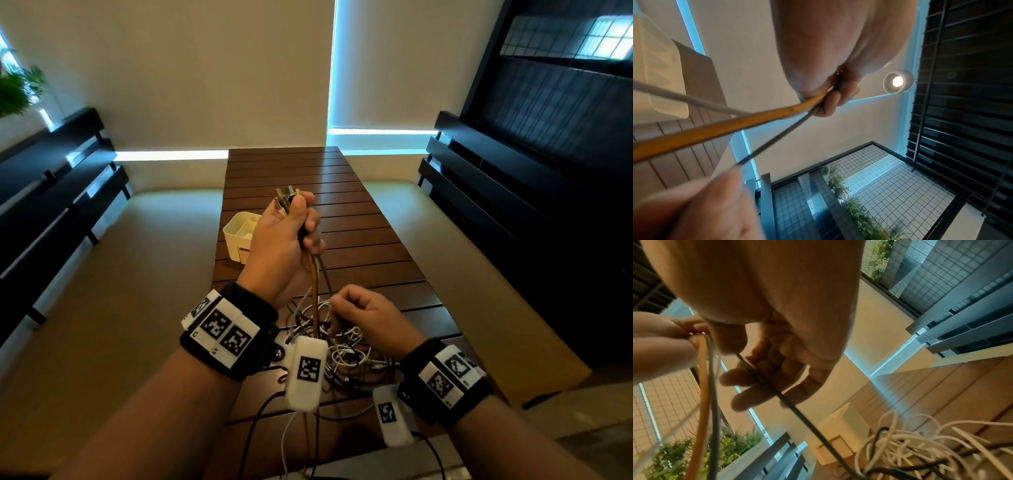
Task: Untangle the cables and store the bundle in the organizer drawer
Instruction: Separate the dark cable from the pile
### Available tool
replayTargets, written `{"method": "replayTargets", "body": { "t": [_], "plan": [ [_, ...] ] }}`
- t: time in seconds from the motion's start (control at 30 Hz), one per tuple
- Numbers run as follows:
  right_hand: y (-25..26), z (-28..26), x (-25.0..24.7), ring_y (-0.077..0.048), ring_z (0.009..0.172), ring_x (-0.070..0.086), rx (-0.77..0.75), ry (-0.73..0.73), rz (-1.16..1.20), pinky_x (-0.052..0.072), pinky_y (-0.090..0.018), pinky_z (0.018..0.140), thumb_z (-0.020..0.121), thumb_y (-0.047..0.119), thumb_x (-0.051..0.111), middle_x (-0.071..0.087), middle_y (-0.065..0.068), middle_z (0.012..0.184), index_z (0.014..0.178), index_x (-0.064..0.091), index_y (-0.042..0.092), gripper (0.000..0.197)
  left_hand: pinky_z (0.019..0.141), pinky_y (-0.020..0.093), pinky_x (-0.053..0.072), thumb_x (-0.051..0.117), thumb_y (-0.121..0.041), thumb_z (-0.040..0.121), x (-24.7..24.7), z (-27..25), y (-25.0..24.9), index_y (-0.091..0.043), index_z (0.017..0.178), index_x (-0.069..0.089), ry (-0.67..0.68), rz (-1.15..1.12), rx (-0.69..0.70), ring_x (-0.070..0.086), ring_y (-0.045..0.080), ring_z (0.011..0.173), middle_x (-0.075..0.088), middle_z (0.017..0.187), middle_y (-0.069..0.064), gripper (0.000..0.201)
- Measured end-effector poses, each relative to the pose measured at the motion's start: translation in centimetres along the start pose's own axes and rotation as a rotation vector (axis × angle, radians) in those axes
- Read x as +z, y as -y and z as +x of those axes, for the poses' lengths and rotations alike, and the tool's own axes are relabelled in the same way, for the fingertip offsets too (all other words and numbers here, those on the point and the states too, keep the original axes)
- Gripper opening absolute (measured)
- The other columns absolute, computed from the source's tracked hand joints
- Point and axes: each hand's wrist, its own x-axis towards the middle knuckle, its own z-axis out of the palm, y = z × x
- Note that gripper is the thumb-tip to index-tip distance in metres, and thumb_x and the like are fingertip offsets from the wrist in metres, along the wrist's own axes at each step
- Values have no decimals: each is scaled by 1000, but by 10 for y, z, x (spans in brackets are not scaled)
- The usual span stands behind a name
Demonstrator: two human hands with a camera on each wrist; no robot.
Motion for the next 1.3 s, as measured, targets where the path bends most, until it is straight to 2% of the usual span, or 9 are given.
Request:
{"method": "replayTargets", "body": {
  "t": [0.07, 0.17, 0.3, 0.6, 0.7, 0.9, 1.07, 1.2, 1.3],
  "plan": [
    [-6, -3, -1, -15, 69, 64, 17, -7, 22, 51, -30, 72, 101, 23, 53, 66, 3, 70, 90, 63, 15, 18, 48, 23, 30, 37, -21, 107, -3, 2, -1, -10, 105, 51, 7, 55, 23, 33, 8, 49, 44, 63, -3, 18],
    [0, -1, -10, -17, 60, 53, -38, -216, 77, 46, -33, 63, 100, 16, 56, 56, 4, 62, 78, 63, 23, 23, 47, 22, 29, 42, -19, 106, -11, 2, 0, -5, 113, 54, 62, 283, 2, 32, 8, 49, 41, 62, -4, 19],
    [29, 3, -26, -15, 56, 48, -159, -317, 97, 44, -27, 55, 97, 12, 59, 52, 2, 62, 79, 62, 16, 19, 48, 20, 36, 54, -22, 102, -11, -5, 13, -3, 116, 59, 184, 654, -71, 39, 4, 50, 44, 59, -12, 25],
    [43, 6, -32, -13, 56, 48, -283, -300, 61, 42, -23, 54, 91, 11, 67, 56, 4, 60, 79, 67, 16, 14, 50, 24, 36, 57, -26, 101, -10, -1, 3, -11, 78, 57, 478, 1036, -124, 42, 9, 48, 49, 53, -9, 28],
    [38, 11, -30, -16, 57, 47, -283, -278, 196, 43, -25, 55, 89, 23, 63, 52, 1, 61, 82, 65, 10, 15, 48, 23, 33, 56, -21, 101, -6, 0, 0, -2, 85, 56, 439, 858, -107, 36, 8, 46, 42, 53, -10, 24],
    [-4, 12, -17, -14, 59, 46, -105, -233, 335, 42, -30, 61, 91, 33, 51, 49, 3, 63, 83, 64, 10, 28, 43, 22, 26, 53, -20, 96, -8, 2, -18, -5, 96, 51, 319, 415, -84, 24, 9, 45, 28, 56, -5, 15],
    [10, 13, -27, -10, 53, 41, -93, -332, 205, 35, -21, 51, 100, 15, 52, 47, 5, 58, 78, 65, 17, 26, 46, 22, 30, 50, -19, 103, -36, 4, -8, 12, 98, 56, 230, 727, -179, 29, 9, 45, 33, 57, -3, 31],
    [32, 20, -46, -6, 60, 48, -186, -380, -104, 39, -22, 59, 98, 20, 58, 57, 10, 65, 82, 68, 18, 19, 60, 34, 42, 54, -29, 102, -45, 1, 6, -16, 81, 52, 59, 990, -82, 43, 7, 53, 46, 61, -9, 24],
    [45, 23, -59, -6, 61, 51, -186, -265, -429, 41, -25, 61, 96, 24, 62, 63, 4, 70, 81, 70, 23, 16, 64, 33, 50, 60, -29, 99, -39, 1, 6, -27, 87, 58, -69, 928, 41, 52, 8, 65, 55, 72, -9, 12]
  ]
}}
